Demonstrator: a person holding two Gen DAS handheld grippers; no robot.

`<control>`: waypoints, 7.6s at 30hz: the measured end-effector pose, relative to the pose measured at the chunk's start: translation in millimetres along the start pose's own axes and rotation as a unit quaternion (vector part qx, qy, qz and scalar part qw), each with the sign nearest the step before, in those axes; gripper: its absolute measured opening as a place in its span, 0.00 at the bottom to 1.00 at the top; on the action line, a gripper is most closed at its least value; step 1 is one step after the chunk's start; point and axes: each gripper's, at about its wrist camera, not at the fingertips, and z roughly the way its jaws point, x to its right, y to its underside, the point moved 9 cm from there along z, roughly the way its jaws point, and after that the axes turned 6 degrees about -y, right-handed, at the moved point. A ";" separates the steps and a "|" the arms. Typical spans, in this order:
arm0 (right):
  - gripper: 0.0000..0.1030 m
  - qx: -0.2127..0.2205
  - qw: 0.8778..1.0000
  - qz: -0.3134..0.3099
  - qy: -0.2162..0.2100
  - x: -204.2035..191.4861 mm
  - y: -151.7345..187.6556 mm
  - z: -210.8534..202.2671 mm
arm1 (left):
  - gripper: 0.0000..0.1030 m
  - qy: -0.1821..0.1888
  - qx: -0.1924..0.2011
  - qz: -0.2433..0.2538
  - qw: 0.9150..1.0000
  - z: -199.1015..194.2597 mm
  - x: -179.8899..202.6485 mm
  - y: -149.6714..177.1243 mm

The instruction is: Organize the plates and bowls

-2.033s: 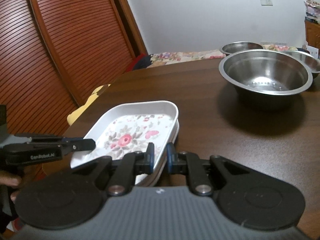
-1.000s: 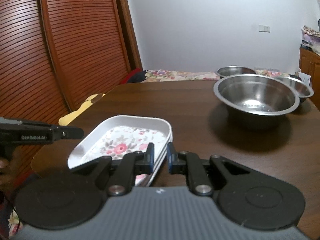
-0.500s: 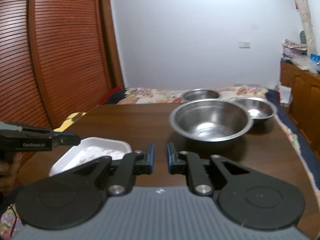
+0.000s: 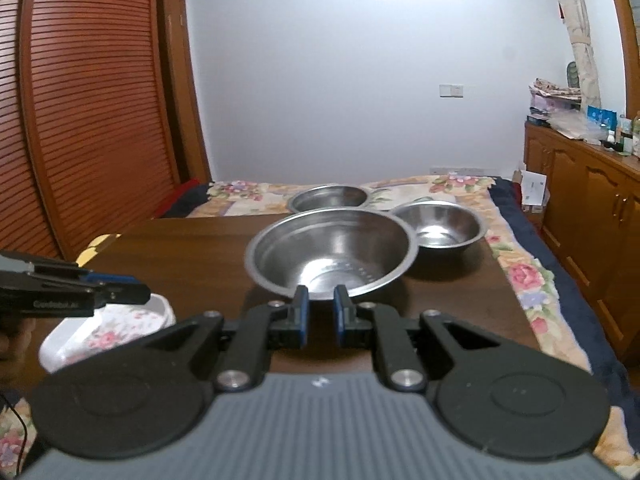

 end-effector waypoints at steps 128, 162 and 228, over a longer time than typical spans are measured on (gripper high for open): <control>0.22 -0.043 0.993 0.097 -0.057 38.6 55.0 -5.8 | 0.28 0.039 -0.033 -0.033 0.998 3.5 61.9 30.1; 0.31 0.073 0.997 -0.022 -0.022 61.9 -105.8 -56.1 | 0.50 -0.017 0.069 0.001 0.997 -34.4 29.1 -95.1; 0.37 -0.179 0.975 0.051 -0.125 85.7 -67.4 237.2 | 0.31 -0.006 -0.074 -0.051 0.996 222.2 -13.9 -121.2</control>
